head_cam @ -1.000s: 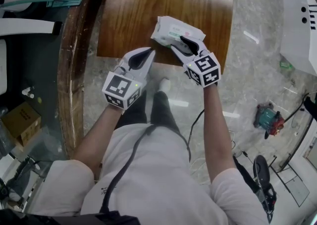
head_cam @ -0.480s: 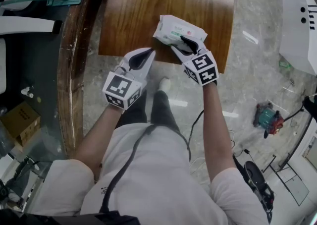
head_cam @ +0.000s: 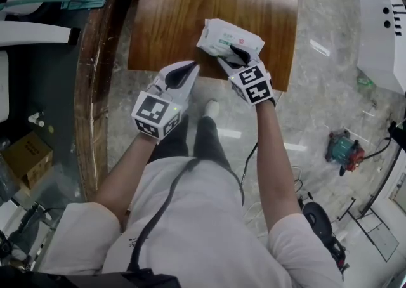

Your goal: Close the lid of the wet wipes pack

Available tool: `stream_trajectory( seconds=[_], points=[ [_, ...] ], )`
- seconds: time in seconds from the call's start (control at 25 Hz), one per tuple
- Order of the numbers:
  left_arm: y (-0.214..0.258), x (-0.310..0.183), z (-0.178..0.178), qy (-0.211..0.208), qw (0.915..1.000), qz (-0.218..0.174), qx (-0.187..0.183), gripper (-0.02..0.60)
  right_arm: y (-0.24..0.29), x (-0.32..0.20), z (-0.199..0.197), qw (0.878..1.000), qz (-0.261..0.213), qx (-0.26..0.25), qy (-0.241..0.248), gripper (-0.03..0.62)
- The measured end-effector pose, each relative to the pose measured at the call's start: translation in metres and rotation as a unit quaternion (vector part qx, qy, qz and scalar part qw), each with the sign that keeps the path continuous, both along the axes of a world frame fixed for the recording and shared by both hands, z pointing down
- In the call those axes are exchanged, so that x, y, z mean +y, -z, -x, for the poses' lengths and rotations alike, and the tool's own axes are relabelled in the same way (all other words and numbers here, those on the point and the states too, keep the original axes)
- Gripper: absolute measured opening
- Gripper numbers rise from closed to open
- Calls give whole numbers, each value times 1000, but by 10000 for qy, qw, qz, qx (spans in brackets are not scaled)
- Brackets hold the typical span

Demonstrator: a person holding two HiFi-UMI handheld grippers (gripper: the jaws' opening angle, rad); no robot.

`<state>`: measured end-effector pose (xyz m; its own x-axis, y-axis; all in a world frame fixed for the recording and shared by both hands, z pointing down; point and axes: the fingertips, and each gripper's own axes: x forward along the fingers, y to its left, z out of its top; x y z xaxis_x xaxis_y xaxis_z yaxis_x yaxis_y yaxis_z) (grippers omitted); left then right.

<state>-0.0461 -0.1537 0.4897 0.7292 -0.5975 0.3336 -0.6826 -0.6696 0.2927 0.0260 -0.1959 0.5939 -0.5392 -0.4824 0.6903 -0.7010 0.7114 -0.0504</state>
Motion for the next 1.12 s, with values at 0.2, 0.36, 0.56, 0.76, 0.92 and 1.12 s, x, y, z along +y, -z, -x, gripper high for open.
stream_trajectory(
  seconds=[0.2,0.36,0.56,0.76,0.92,1.12],
  points=[
    [7,10,-3,-69,9999,-74,-13,3,2,0,1,9995,36,-239,-215,199],
    [23,21,-7,-100,9998,-165,2,3,17,11,-4,9962,-27,-680,-540,202],
    [43,26,-13,-137,9994,-306,27,3,57,34,-24,9803,-484,-1484,-1205,59],
    [60,29,-19,-200,9989,-412,63,3,111,63,-32,9608,-897,-2103,-1570,9],
    [78,28,-32,-360,9976,-585,120,3,153,77,-38,9491,-1296,-2339,-1664,9],
    [103,34,-47,-550,9950,-807,209,3,194,99,-42,9437,-1755,-2315,-1584,9]
  ],
)
